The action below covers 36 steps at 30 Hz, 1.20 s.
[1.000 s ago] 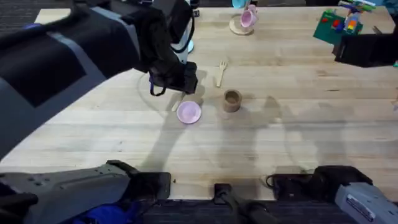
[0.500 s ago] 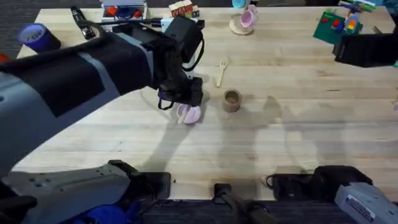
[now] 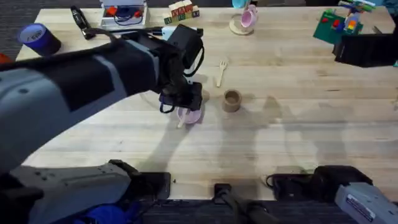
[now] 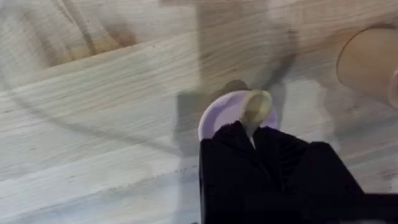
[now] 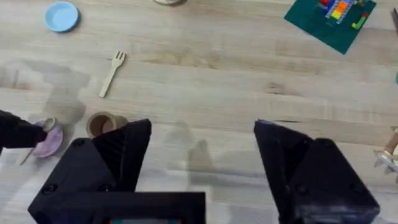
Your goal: Pick up a utensil and set it on the pink plate, then put the other utensil in the container.
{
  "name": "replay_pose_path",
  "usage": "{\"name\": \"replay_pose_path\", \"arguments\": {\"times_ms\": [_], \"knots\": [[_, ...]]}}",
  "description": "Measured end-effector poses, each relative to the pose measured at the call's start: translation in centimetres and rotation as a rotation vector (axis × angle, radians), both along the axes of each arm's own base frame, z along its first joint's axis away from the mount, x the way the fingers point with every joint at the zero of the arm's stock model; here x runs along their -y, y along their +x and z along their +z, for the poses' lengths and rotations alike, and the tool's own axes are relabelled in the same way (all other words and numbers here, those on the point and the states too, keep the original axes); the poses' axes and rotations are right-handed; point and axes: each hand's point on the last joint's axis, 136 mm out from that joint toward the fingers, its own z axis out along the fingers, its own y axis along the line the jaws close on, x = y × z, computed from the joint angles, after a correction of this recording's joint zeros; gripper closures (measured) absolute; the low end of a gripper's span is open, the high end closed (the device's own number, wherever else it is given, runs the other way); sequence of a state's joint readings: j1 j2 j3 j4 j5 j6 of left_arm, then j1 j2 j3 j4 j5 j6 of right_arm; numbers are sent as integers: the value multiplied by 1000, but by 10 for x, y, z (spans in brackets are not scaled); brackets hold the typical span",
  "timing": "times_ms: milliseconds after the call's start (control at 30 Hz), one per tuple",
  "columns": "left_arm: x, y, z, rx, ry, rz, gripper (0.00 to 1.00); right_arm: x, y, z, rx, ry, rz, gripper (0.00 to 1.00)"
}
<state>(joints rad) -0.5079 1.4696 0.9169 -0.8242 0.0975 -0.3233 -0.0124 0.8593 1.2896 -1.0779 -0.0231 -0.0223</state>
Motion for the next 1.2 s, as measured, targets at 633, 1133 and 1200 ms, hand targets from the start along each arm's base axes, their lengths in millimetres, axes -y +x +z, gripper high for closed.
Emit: {"name": "replay_pose_path", "arguments": {"times_ms": [633,1133,1200], "knots": [[0,1,-7,-16,8,6,600,0,0,0,0,0,0,5],[7,13,61,143,-56,-73,323,0,0,0,0,0,0,6],[8,14,80,188,-69,-103,254,0,0,0,0,0,0,6]]}}
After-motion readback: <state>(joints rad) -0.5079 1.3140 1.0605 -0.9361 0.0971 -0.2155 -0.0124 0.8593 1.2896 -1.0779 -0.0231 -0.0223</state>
